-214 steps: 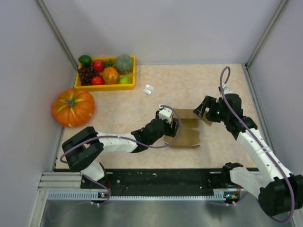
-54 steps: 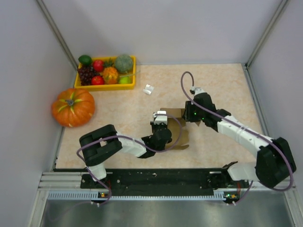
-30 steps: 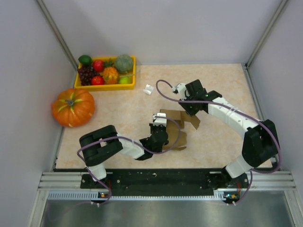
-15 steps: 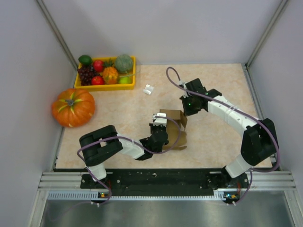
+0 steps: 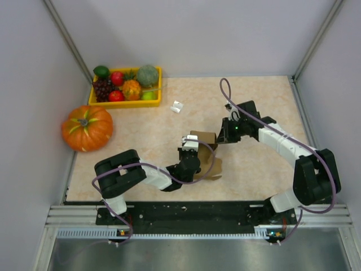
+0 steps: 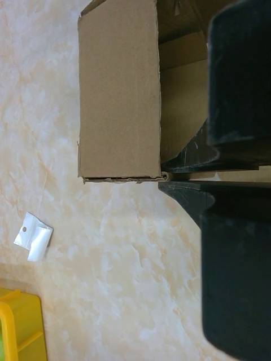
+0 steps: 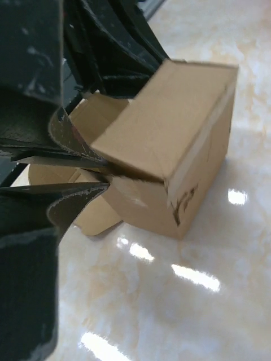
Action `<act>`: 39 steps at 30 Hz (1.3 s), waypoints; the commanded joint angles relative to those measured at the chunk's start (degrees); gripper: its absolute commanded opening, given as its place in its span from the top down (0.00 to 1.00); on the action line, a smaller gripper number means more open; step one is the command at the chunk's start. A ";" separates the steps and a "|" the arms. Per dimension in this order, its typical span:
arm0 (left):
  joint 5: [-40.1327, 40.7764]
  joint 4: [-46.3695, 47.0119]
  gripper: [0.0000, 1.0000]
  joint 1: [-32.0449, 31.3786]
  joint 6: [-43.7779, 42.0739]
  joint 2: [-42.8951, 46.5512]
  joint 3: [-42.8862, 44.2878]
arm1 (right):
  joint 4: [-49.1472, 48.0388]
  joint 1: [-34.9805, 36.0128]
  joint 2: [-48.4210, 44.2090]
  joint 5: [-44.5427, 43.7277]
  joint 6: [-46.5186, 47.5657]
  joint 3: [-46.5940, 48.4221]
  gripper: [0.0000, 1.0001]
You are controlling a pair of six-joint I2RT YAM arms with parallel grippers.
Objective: Fold the paper box
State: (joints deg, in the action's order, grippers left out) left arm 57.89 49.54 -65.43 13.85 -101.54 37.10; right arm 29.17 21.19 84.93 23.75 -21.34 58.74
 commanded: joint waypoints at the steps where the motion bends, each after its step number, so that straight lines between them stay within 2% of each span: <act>1: 0.12 2.23 1.00 -0.31 1.01 0.90 -0.36 | -12.54 -0.62 -5.20 12.10 5.96 -4.50 0.82; 7: -0.14 2.05 1.00 -0.23 1.01 1.25 -0.63 | -13.52 -0.71 -8.36 13.43 7.72 -7.50 0.74; 8: -0.14 2.23 1.00 -0.23 1.01 1.17 -0.63 | -13.87 -0.80 -9.07 13.52 8.16 -8.54 0.67; 11: -0.06 2.75 1.00 -0.31 0.83 1.08 -0.72 | -15.36 -0.80 -10.91 12.72 11.58 -10.57 0.55; 14: -0.14 3.02 1.00 -0.23 0.83 0.81 -0.89 | -17.47 -0.71 -11.19 11.41 14.83 -11.63 0.51; 19: -0.14 3.02 1.00 -0.23 0.66 1.16 -0.98 | -23.26 -0.71 -11.71 11.41 16.77 -14.35 0.53; 22: -0.41 3.19 1.00 -0.23 0.13 1.34 -0.89 | -27.66 -0.62 -13.29 13.16 15.81 -18.12 0.63; 23: -0.49 3.37 1.00 -0.23 -0.13 1.34 -0.89 | -28.72 -0.62 -13.38 13.34 15.72 -19.88 0.70; 27: -0.67 3.81 1.00 -0.31 -0.31 1.34 -0.98 | -32.41 0.25 -13.03 13.08 15.37 -21.82 0.76; 29: -0.76 3.90 1.00 -0.23 -0.31 1.34 -0.89 | -32.25 1.66 -12.85 10.89 16.33 -22.44 0.72; 31: -0.76 3.81 1.00 -0.23 -0.22 1.17 -0.80 | -31.98 3.32 -12.68 6.86 17.91 -22.70 0.58; 32: -0.76 3.72 1.00 -0.23 -0.14 1.25 -0.89 | -32.15 5.42 -12.59 1.18 18.26 -22.88 0.53; 36: -0.67 3.55 1.00 -0.23 0.30 1.17 -1.24 | -36.10 11.76 -12.07 -18.42 19.06 -23.76 0.50; 39: -0.50 3.37 1.00 -0.23 0.30 1.25 -1.15 | -39.79 15.53 -11.19 -26.96 20.11 -23.93 0.50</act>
State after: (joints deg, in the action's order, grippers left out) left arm 57.45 50.15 -65.47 13.78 -101.54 36.34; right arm -2.39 32.29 73.47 14.61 -3.64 35.14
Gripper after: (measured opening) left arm 0.089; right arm 0.496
